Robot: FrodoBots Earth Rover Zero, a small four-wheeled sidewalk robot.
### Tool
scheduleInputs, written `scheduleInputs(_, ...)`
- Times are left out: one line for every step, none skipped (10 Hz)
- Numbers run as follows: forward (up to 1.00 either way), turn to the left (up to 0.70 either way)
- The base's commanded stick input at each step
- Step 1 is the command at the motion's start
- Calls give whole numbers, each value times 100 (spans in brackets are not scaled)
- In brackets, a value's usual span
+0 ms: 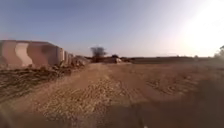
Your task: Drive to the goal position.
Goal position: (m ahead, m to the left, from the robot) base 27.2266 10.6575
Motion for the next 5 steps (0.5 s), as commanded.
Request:
scheduleInputs(69,0)
scheduleInputs(69,0)
scheduleInputs(69,0)
scheduleInputs(69,0)
scheduleInputs(69,0)
